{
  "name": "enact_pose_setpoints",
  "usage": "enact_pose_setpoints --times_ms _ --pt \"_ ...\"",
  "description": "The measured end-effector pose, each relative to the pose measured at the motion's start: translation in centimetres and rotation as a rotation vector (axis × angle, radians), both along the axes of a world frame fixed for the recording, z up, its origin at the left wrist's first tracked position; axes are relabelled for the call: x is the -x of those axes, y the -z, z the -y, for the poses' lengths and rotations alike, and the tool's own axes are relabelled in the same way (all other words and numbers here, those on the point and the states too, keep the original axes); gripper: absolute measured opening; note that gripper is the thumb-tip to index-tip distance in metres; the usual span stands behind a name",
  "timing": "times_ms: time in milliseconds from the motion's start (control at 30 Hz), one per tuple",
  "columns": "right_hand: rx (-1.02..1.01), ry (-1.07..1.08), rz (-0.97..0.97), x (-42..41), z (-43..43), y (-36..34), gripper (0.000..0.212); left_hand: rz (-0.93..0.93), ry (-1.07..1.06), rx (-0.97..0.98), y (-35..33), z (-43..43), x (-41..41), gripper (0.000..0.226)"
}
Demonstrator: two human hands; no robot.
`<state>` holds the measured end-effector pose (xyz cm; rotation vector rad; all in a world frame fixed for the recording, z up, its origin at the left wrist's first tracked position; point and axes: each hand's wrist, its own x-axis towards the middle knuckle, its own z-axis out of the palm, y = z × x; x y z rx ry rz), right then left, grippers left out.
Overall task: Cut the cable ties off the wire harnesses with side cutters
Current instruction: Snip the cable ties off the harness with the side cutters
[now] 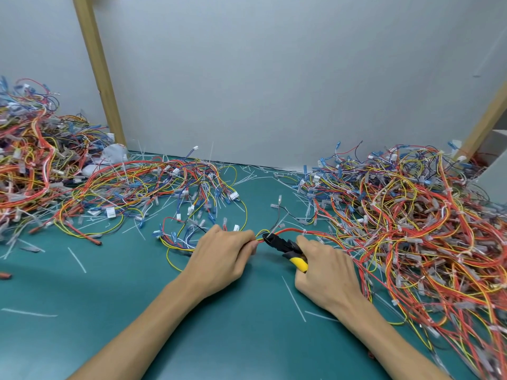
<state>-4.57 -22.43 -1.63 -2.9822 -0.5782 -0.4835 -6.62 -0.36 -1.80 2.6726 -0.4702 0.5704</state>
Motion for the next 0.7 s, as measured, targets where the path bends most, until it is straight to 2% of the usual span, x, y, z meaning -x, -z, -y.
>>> enact_pose_setpoints --times_ms 267,500,700 --pt "-0.046 -0.014 0.046 0.14 -0.05 -0.07 0.02 0.043 0.006 0.022 -0.12 0.21 0.19 0.029" --pt "-0.035 -0.038 0.109 -0.12 0.02 0.02 0.038 0.05 -0.003 0.014 -0.11 0.3 0.23 0.028" --pt "-0.043 -0.047 0.091 -0.14 0.01 -0.07 0.035 0.054 0.004 0.012 -0.17 0.4 0.31 0.026"
